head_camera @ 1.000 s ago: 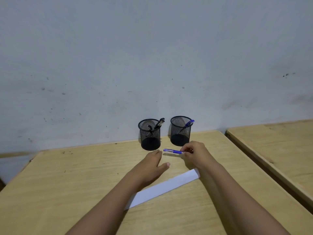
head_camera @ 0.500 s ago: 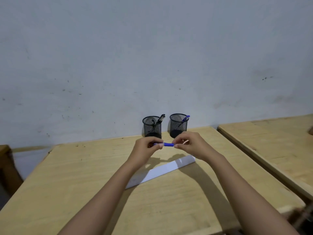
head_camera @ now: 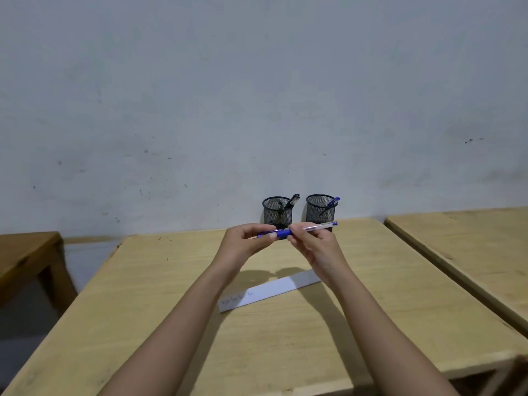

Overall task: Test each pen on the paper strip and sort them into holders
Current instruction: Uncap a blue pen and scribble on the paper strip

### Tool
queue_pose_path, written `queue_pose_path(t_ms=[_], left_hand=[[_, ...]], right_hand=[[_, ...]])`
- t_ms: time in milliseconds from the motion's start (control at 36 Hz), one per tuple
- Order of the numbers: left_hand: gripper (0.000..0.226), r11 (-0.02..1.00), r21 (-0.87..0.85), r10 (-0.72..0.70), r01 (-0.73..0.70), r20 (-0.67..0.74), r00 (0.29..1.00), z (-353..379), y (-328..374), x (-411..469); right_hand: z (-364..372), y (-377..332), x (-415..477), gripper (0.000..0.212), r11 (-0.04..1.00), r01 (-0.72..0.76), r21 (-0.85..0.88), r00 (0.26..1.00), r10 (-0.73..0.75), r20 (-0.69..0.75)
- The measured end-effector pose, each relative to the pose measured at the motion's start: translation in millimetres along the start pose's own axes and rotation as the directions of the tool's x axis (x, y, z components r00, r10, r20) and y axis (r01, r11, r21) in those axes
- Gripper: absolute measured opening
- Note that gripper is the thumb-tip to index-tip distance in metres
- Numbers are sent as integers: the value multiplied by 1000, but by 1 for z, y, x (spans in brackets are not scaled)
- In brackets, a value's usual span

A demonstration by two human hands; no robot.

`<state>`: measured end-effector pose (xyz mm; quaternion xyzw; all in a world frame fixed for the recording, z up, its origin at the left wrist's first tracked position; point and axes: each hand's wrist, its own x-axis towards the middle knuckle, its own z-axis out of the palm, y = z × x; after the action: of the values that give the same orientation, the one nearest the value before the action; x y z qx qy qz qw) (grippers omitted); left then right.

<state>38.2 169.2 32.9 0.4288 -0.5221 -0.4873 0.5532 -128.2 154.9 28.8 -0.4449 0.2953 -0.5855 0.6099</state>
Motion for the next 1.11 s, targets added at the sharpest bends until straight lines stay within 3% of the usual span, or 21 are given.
queue_pose_path(t_ms=[306,444,528,583,639,694,778,833,1111], left_hand=[[24,979,-162,-125,126,17,992,-6,6,0],[21,973,-157,-162,167,44,986,-2,8,2],[19,983,-97,-162,156,-57,985,-34,5,2],[18,983,-128,-152,128,-191,970,-73,0,0],[17,987,-130,-124,91,-276,953,-98,-5,-1],[18,998,-28,-68,62,-284,956,-94,-12,2],[15,978,204,18,29,-224,974,-63,-27,11],[12,957,291,44,14,-192,980,-47,-39,18],[10,894,444,6,59,-144,990,-37,-79,41]], right_hand=[[1,-12,8,10,983,41,-179,994,-23,102],[-3,-10,9,9,965,83,-249,990,-51,133],[-29,-24,11,10,947,168,-275,981,-187,-43],[-60,-40,10,9,975,205,-88,959,-218,-180],[-77,-48,8,26,978,210,-9,954,-207,-216],[-73,-36,11,30,984,176,-26,961,-177,-214],[-51,-6,13,3,989,129,-69,972,-140,-189],[-47,11,15,7,986,115,-122,976,-135,-173],[-54,25,31,5,972,84,-220,980,-120,-156]])
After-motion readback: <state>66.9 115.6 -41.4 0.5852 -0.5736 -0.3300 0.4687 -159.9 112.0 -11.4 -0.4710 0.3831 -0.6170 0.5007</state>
